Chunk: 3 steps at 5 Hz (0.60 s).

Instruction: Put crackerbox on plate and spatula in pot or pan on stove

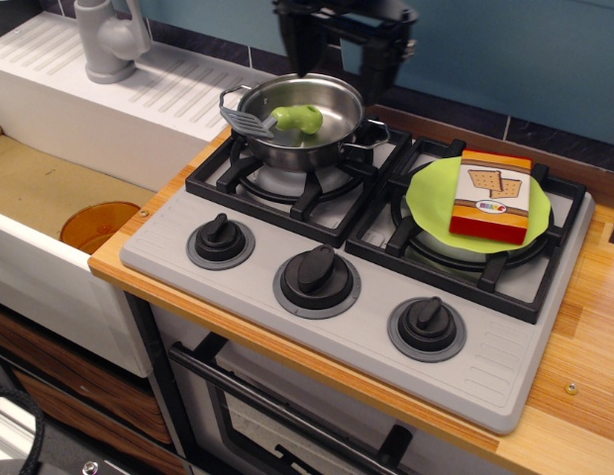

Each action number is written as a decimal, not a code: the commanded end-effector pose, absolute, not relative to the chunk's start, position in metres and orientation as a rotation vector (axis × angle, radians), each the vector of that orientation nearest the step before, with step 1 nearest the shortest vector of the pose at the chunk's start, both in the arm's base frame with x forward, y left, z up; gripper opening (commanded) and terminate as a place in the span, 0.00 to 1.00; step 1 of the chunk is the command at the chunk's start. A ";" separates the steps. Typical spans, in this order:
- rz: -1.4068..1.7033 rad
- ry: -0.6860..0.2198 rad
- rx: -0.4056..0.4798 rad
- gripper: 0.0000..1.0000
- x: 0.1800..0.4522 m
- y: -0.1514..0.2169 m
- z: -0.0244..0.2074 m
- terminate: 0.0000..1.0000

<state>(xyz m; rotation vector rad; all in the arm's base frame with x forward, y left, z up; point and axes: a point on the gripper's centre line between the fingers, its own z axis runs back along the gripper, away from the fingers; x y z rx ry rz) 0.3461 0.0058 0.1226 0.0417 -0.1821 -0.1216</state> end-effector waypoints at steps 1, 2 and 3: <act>-0.081 -0.240 0.045 1.00 0.334 -0.033 0.153 0.00; -0.075 -0.237 0.058 1.00 0.335 -0.040 0.147 0.00; -0.043 -0.218 -0.004 1.00 0.344 -0.040 0.139 1.00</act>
